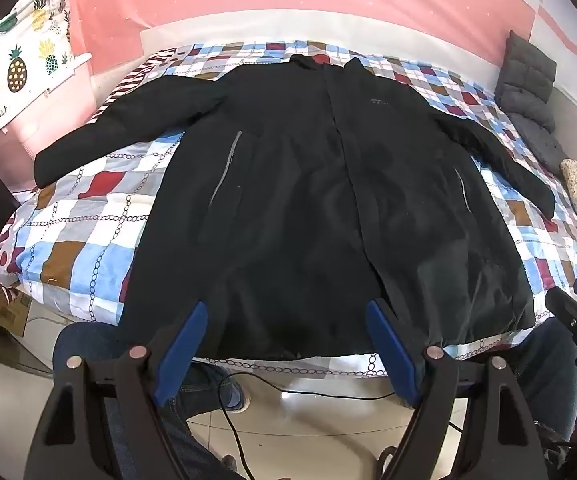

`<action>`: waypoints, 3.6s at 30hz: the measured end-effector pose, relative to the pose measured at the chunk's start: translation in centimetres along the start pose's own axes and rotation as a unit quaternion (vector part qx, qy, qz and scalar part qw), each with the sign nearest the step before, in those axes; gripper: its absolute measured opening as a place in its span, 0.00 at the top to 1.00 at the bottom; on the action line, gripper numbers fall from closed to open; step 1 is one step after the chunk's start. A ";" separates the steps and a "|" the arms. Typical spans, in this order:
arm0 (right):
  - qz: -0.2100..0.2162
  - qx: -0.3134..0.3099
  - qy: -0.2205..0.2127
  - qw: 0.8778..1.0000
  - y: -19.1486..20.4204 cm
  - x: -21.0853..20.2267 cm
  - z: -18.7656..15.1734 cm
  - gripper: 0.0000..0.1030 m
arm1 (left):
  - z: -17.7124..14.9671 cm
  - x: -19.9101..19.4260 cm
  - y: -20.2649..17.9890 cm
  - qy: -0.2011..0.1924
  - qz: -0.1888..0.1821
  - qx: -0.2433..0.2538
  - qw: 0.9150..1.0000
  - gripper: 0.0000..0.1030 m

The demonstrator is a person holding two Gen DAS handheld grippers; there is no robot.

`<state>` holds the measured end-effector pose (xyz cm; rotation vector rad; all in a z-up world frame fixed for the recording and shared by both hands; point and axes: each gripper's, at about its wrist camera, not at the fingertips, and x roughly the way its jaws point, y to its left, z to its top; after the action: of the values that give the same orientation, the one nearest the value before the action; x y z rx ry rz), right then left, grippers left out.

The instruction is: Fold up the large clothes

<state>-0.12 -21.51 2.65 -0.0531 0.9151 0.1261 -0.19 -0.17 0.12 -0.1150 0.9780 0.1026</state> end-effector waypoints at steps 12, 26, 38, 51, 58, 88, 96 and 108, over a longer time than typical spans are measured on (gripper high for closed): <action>0.001 -0.001 0.003 1.000 -0.1 0.4 -0.2 0.13 | 0.1 -0.1 0.1 0.001 0.000 0.003 1.000 0.19; 0.002 -0.001 0.004 1.000 -0.2 0.6 -0.4 0.13 | -0.1 0.0 0.1 0.001 -0.002 0.002 1.000 0.19; 0.001 -0.001 0.006 1.000 -0.2 0.6 -0.4 0.13 | -0.5 -0.3 0.2 0.003 -0.003 0.001 1.000 0.19; 0.001 -0.001 0.007 1.000 -0.2 0.7 -0.4 0.13 | -0.9 0.1 0.1 0.005 -0.002 0.002 1.000 0.19; 0.001 -0.001 0.007 1.000 -0.2 0.7 -0.4 0.13 | -0.9 0.2 0.0 0.005 -0.002 0.002 1.000 0.19; -0.005 -0.016 0.027 1.000 0.4 2.5 0.7 0.14 | 0.3 2.1 0.7 0.028 -0.004 -0.004 1.000 0.19; -0.007 -0.032 0.022 0.999 1.4 4.2 3.3 0.13 | 2.3 3.8 3.0 0.025 0.005 -0.020 0.999 0.19; -0.004 -0.079 -0.007 0.997 4.6 7.9 8.7 0.14 | 7.8 7.6 11.0 -0.001 0.024 -0.095 0.995 0.19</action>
<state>10.93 -15.43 1.73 -0.2028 0.8902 0.1906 8.92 12.11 -2.42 -0.2653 0.9674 0.2397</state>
